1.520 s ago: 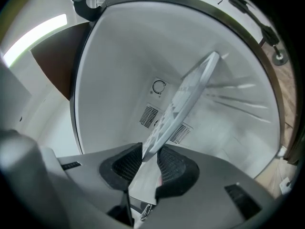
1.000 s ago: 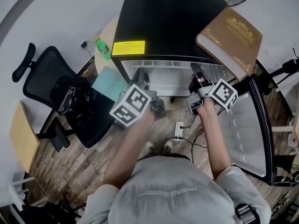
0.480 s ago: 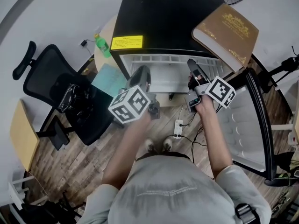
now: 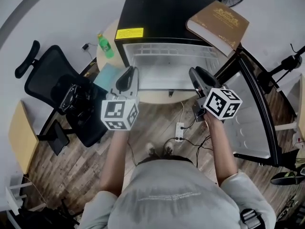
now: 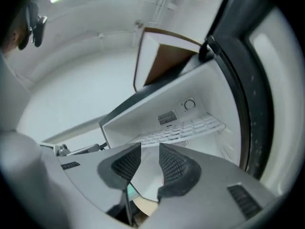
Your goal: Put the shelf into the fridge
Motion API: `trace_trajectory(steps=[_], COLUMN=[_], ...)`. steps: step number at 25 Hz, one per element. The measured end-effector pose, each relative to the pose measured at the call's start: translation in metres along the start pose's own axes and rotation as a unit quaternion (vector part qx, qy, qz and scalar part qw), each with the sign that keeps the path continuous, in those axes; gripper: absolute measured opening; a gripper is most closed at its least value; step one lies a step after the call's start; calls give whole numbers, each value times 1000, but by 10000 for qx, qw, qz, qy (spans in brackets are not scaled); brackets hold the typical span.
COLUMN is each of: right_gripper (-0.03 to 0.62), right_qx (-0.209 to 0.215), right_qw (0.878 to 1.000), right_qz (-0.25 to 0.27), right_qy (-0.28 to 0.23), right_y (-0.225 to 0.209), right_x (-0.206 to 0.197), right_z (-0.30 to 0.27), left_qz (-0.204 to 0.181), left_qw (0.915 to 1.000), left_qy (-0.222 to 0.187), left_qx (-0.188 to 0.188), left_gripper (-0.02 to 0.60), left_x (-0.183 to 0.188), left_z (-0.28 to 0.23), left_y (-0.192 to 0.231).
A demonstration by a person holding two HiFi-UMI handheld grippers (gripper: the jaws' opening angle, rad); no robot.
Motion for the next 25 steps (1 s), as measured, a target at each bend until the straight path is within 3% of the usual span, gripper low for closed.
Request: trace_trajectory(steps=[5,11,19,25], right_gripper=[124,95,22,15], right_qx=[154,75,237,402], right_qw=[9948,9774,9576,9512], right_qz=[1000,2106,2852,3041], right_qy=[-98,-165,-330,-340], right_y=[30,64,102,118], right_x=[8,10,19,23], right_z=[34,65,93,96], left_qz=[-216,-489,-968,-1132], left_qw=[9989,9970,9924,9907], left_qy=[-290,-287,-459,-531], left_qx=[-301,-529,-600,-540], left_gripper=[20,20,20,20], left_x=[22,45,71,82], left_z=[31,61,88,95], left_y=[-1,-10,-11,-9])
Point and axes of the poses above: the fingertips, and each gripper's own axes: z backward along the fingers, y to its left, x out of its top, the point moved 7 cm from there along z, backward along the fingers, and after that the axes turned 14 degrees about -z, right-handed, at the moved point
